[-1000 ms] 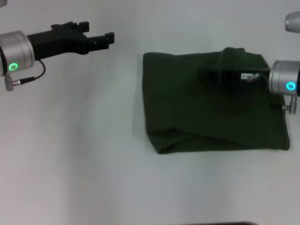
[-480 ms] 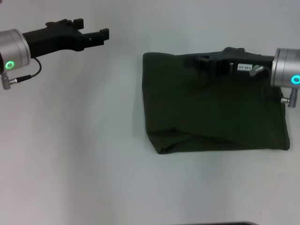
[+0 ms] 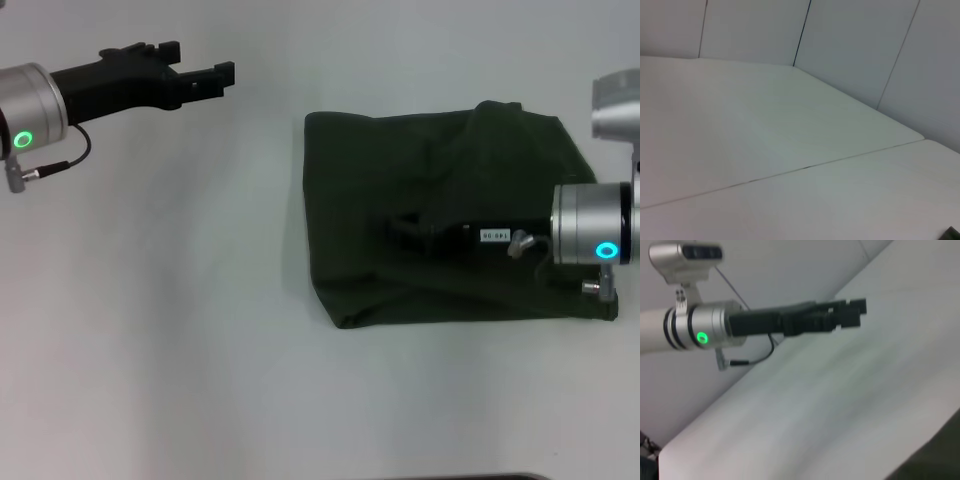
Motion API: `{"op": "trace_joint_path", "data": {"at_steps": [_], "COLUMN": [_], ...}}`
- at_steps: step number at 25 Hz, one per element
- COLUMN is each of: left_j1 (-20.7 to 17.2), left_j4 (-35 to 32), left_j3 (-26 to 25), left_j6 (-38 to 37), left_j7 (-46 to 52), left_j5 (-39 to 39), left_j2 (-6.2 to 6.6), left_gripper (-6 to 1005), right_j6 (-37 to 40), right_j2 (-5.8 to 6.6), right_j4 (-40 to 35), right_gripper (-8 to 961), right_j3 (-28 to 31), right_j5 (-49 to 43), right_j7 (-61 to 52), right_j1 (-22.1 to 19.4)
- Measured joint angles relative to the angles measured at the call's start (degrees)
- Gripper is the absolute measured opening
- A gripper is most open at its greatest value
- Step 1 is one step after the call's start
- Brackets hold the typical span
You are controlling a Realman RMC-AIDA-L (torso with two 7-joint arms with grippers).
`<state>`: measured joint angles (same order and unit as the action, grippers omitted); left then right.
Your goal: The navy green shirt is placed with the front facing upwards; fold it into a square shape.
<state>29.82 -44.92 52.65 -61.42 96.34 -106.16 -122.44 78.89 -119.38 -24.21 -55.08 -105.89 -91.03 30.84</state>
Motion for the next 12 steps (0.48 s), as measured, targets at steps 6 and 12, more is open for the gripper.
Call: {"op": "trace_joint_path", "data": {"at_steps": [6,12], "left_j1": [0.19,0.23], "left_j4": [0.21,0.05], "left_j3": [0.0,0.0], "left_j6": [-0.02,0.0], "left_j7": [0.04,0.06], "left_j5": [0.0,0.0], "left_j2": [-0.17,-0.29], "left_gripper": [917,917], "right_j6": [-5.56,-7.72], "right_j2": [-0.06,-0.09], "right_j4": [3.22,4.08], "right_gripper": [3,3], "right_j3": [-2.31,-3.37], "right_j5": [-2.84,-3.13], "right_j7": [0.15,0.4], "right_j1": [0.52,0.52]}}
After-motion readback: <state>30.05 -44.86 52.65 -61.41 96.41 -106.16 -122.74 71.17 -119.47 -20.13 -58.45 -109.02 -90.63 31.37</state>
